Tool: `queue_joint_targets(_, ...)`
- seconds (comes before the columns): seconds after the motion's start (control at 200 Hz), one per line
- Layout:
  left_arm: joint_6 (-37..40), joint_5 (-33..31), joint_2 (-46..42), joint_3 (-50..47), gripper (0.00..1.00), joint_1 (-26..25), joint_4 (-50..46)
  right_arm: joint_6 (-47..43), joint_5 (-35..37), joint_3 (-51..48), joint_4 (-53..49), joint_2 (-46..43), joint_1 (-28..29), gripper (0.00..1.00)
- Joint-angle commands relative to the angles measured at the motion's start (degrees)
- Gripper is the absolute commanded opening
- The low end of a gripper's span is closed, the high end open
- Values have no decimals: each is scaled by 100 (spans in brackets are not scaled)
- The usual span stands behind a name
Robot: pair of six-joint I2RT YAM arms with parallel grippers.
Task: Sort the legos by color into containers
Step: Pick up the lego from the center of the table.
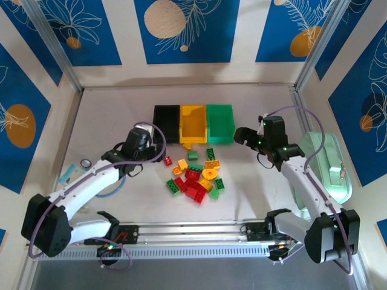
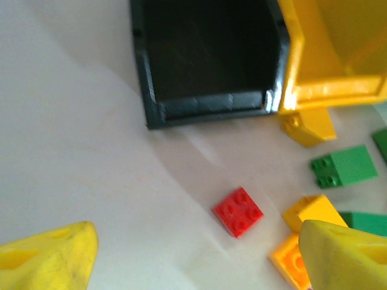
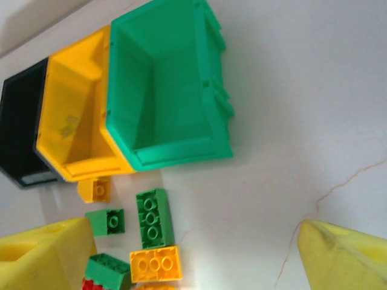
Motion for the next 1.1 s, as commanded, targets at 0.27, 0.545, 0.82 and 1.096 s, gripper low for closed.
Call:
queue_joint_targets(0.27, -1438, 508, 1159, 92, 76, -188, 80, 169, 130, 324, -352, 253, 719, 83)
queue_joint_targets(0.545, -1868, 237, 1844, 580, 73, -527, -50, 299, 160, 238, -297, 318, 848, 82)
queue_joint_targets(0.82, -2118, -273, 2501, 1080, 69, -728, -492, 310, 206, 218, -245, 342, 890, 81)
queue_joint_targets(1.096, -2264, -383, 2841, 1208, 65, -747, -534, 283, 189, 114, -143, 360, 880, 79)
